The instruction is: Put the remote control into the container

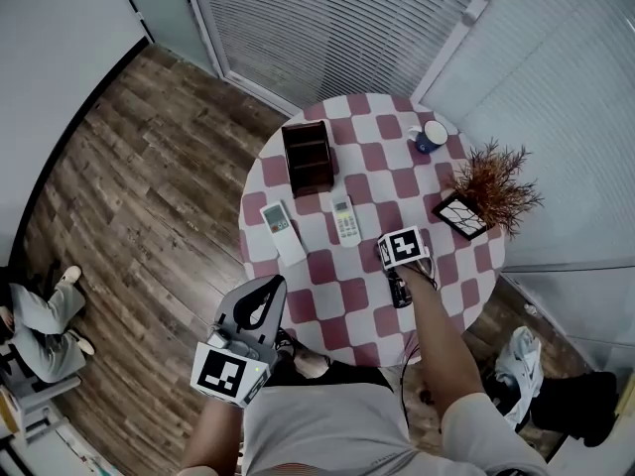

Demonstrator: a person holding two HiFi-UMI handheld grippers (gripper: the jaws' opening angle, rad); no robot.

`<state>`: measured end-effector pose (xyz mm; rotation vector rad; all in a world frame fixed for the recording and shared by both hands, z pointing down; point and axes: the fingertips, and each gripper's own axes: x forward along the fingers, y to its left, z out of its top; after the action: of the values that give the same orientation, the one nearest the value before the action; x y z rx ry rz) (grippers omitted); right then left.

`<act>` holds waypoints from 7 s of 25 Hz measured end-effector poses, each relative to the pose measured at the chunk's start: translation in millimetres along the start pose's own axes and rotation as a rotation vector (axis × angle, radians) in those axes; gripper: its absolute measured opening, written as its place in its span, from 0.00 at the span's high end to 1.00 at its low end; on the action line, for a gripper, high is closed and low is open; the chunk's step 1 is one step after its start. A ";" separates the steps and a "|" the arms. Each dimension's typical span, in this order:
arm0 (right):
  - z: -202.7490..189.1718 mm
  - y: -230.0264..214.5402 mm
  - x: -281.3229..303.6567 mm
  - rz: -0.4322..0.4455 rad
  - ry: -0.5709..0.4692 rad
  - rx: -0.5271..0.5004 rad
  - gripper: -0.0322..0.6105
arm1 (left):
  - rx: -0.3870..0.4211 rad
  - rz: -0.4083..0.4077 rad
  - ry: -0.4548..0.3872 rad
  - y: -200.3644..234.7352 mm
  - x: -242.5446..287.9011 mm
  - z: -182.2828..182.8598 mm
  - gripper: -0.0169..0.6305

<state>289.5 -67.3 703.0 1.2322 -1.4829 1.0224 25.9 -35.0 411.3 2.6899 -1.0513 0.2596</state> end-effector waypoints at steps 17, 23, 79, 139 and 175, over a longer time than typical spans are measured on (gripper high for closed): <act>32.3 19.5 -144.3 0.051 -0.528 0.043 0.59 | 0.048 0.038 -0.075 11.0 2.3 24.6 0.96; 76.5 40.3 -202.5 0.083 -0.801 0.043 0.59 | 0.066 0.051 -0.113 29.2 9.2 33.7 0.96; 333.2 133.8 -110.9 0.066 -0.973 -0.091 0.59 | -0.020 0.077 -0.079 197.1 92.0 -12.2 0.96; 91.5 131.9 -298.3 0.198 -1.047 -0.208 0.92 | 0.098 0.145 -0.198 30.8 -18.8 78.6 0.96; 159.2 252.3 26.1 0.123 -0.239 -0.257 0.53 | -0.083 0.275 -0.051 162.2 -60.1 -31.6 0.96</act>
<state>16.2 -187.8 682.2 1.1175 -1.8315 0.7518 -131.1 -102.9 452.1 2.4866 -1.4160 0.1920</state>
